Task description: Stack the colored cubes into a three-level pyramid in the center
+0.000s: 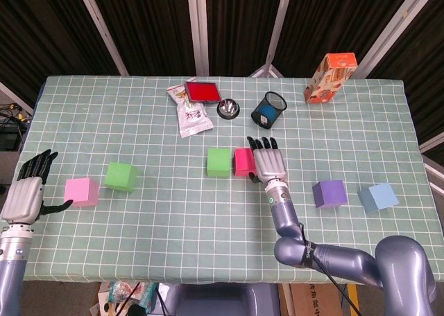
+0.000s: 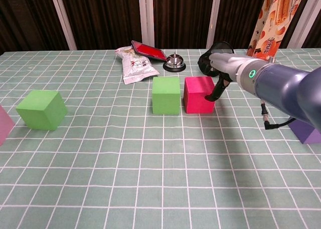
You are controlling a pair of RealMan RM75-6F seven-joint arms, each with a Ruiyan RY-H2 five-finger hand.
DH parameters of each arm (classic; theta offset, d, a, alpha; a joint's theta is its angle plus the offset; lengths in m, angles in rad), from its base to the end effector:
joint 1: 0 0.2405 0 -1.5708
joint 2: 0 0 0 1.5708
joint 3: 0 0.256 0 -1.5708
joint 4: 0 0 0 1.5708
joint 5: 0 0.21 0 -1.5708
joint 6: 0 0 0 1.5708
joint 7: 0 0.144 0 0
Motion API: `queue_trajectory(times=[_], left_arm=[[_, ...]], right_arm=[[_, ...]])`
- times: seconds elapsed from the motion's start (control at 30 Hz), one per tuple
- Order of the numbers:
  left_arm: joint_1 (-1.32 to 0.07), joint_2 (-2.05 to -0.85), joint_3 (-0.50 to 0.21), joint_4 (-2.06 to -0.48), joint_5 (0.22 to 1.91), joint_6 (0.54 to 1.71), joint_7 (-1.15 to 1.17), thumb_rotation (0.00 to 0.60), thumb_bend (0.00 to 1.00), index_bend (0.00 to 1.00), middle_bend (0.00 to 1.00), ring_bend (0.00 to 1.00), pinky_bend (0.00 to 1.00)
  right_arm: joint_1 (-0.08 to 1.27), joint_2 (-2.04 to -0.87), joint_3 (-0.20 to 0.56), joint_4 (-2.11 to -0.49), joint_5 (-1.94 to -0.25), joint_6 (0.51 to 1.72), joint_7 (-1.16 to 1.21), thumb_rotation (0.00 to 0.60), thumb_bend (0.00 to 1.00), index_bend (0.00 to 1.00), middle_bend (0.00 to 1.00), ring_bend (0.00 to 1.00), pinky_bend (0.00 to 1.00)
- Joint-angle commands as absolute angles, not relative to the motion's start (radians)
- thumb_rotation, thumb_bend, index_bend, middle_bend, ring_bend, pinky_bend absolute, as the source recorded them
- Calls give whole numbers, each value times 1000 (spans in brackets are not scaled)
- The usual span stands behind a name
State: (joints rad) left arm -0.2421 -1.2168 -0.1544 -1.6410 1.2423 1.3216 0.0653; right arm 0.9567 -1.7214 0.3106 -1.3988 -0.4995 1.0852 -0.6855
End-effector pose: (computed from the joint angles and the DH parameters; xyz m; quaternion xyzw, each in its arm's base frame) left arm -0.2936 0.2462 0.1280 -0.5520 -0.4497 -0.3969 0.5792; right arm -0.1054 -0.3850 -0.0422 0.6630 -0.4623 0.3087 0.5014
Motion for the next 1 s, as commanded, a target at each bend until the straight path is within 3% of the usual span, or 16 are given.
queue_trajectory(times=[0.03,1.0], left_arm=[[-242,-1216,-154,-1643,1243,1321,64,600,77,0,0,0,11],[-243,-1214,-150,-1652,1246,1318,64,600,78,0,0,0,11]], right_arm=[[950,-1713,307,-1417,-481,1096,-701,600,336,0,173,61,0],[910,-1682,300,-1529,-418,1166,-752,600,335,0,215,68,0]])
